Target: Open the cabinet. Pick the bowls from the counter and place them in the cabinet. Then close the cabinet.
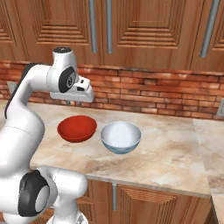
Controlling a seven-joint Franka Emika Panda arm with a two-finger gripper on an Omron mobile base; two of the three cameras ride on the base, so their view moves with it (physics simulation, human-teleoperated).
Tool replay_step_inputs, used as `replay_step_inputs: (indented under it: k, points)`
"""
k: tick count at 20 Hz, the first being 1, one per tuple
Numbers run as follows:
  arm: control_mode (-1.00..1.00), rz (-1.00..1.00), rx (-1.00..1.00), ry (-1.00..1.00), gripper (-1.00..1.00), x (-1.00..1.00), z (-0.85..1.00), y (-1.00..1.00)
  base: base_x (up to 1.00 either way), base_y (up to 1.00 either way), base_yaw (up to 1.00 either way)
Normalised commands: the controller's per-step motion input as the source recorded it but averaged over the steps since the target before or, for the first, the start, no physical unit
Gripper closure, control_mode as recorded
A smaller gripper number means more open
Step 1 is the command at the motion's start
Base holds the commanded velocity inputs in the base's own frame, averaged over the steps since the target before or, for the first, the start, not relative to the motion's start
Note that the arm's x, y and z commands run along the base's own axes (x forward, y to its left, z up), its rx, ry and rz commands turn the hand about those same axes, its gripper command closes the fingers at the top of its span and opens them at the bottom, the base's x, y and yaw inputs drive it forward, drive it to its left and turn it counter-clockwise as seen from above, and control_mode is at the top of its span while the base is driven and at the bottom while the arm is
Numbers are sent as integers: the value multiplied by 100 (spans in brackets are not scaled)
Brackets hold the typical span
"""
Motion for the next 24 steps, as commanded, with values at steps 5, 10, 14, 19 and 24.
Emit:
replay_step_inputs:
  k: [5, 10, 14, 19, 24]
  points:
    - [-100, 0, -2, -23, -100, -46, 13, 4, 0, 0, 0]
    - [-100, 1, -3, -26, -100, -78, 9, 4, 0, 0, 0]
    - [-100, 0, 0, -36, -100, -68, 25, 0, 0, 0, 0]
    - [-100, 0, 2, -23, -100, -35, 52, -11, 0, 0, 0]
    - [-100, 0, 6, -5, -100, -8, 63, -24, 0, 0, 0]
